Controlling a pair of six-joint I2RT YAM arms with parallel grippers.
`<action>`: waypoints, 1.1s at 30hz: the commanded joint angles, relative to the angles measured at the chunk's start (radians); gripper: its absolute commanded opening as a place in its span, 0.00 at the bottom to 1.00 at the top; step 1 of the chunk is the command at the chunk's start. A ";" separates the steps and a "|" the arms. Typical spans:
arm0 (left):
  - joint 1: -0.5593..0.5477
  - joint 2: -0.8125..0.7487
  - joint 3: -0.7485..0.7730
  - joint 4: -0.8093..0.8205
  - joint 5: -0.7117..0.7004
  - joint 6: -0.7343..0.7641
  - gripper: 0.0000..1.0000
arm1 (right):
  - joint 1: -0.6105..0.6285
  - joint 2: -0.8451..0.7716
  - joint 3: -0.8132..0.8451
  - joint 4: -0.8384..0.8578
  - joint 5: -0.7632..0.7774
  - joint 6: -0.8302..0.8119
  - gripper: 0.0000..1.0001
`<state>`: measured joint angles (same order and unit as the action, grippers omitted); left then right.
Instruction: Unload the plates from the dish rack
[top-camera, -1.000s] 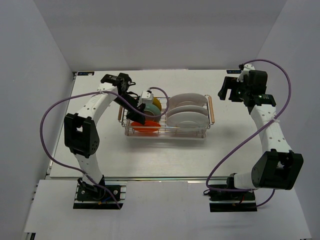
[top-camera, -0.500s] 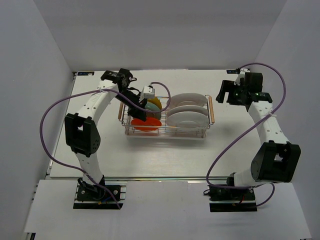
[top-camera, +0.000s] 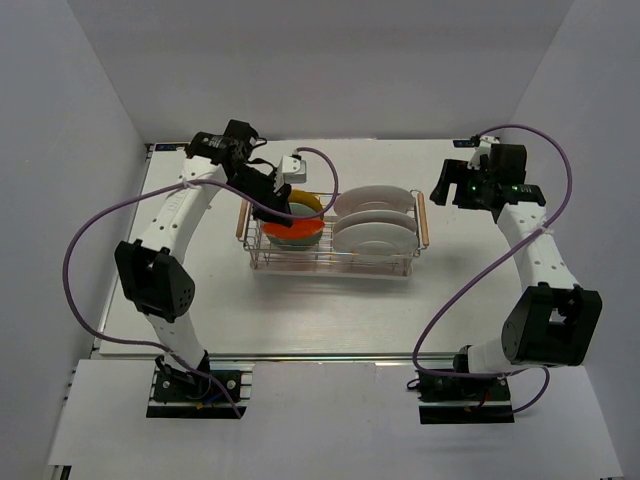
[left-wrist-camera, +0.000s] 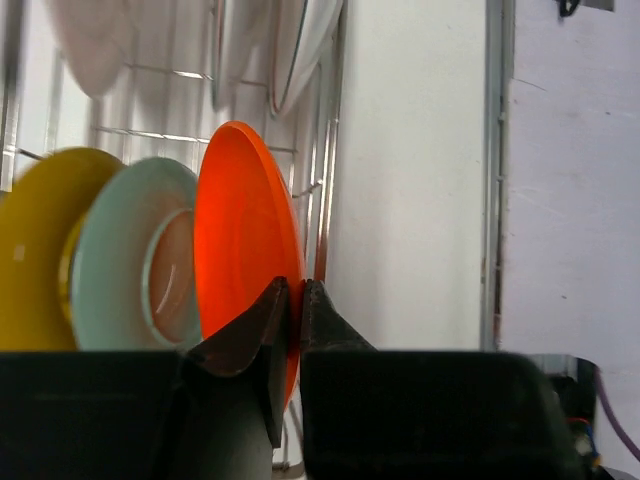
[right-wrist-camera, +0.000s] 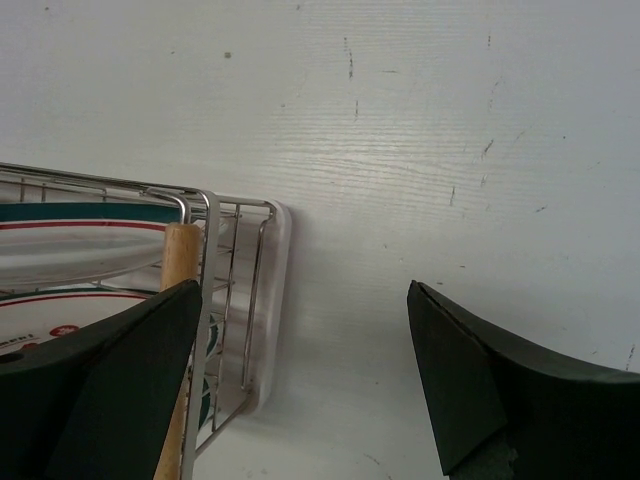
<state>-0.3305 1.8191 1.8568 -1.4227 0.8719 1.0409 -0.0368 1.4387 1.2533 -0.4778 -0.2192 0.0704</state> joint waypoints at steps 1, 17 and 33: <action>0.004 -0.108 0.062 0.008 0.001 0.010 0.00 | 0.002 -0.047 0.031 0.007 -0.037 -0.012 0.89; 0.004 -0.221 0.127 0.164 -0.069 -0.130 0.00 | 0.000 -0.162 -0.005 0.027 -0.074 -0.011 0.89; 0.033 -0.024 0.156 0.674 -1.578 -1.320 0.00 | -0.002 -0.118 -0.014 0.018 0.046 0.043 0.89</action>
<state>-0.3134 1.7679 1.9804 -0.7303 -0.2527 -0.0284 -0.0372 1.2942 1.2453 -0.4698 -0.2169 0.0906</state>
